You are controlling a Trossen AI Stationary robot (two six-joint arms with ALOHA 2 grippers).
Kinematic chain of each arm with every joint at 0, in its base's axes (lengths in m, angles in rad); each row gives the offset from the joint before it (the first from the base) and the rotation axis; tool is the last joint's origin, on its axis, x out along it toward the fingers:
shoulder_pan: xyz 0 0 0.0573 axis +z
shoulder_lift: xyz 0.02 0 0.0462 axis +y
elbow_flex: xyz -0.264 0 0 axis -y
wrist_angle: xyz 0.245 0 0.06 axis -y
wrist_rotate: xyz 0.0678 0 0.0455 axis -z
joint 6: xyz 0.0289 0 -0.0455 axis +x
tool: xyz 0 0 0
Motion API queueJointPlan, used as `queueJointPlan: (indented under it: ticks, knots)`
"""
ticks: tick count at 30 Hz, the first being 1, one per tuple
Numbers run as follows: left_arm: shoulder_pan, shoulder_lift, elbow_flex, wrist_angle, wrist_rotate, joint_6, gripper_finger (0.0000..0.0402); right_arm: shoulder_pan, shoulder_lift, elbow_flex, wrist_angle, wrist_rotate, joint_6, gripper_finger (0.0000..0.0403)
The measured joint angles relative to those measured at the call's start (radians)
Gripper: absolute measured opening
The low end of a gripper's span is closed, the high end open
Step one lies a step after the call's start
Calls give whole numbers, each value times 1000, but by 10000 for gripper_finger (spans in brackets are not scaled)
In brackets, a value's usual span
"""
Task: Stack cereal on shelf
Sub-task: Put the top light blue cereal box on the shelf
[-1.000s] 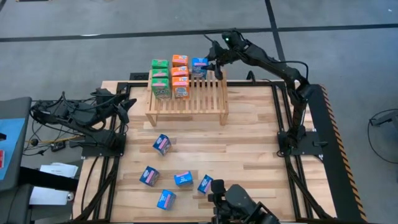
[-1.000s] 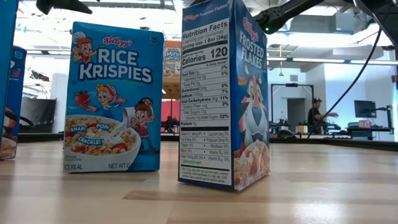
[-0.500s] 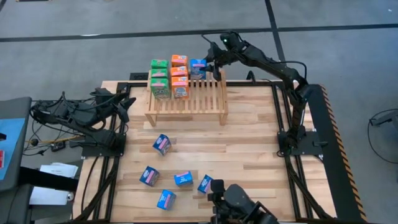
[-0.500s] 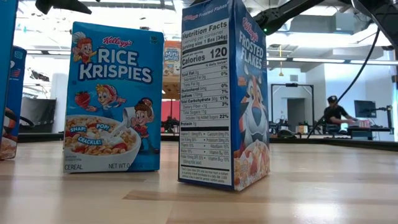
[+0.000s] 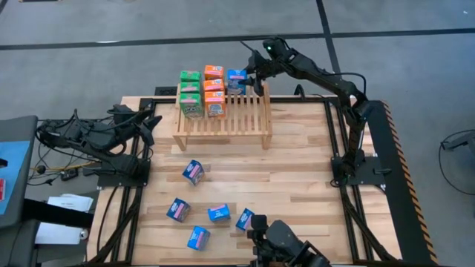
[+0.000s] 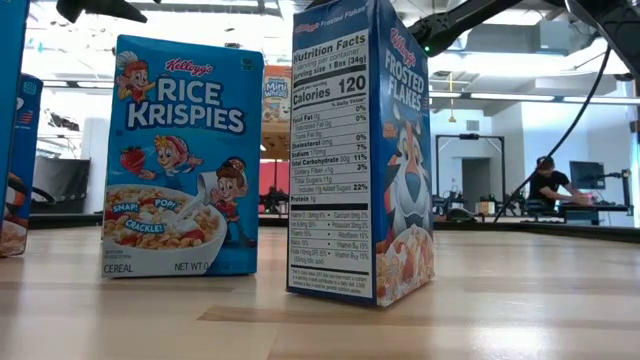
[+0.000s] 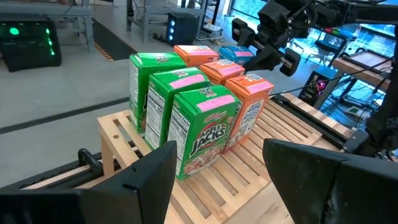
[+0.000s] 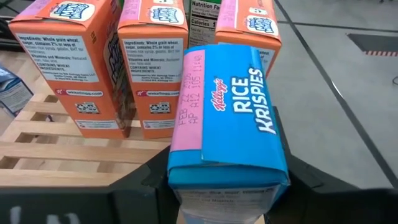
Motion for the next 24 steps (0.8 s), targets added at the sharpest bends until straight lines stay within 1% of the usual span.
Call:
queueJointPlan:
  ticks: [5, 11, 14, 19, 24]
  knots:
    - [0, 0, 0, 0, -5, 0, 228, 0, 2, 2, -9, 1, 0, 232]
    - [0, 0, 0, -6, -7, 1, 228, 0, 3, 54, -23, 25, 0, 259]
    - [0, 0, 0, -9, -8, 1, 228, 0, 3, 90, -51, 35, -20, 262]
    - [0, 0, 0, -9, -8, 2, 228, -15, 2, 123, -148, 39, -26, 262]
    - [0, 0, 0, -9, -19, 8, 228, -16, 2, 124, -191, 118, -96, 265]
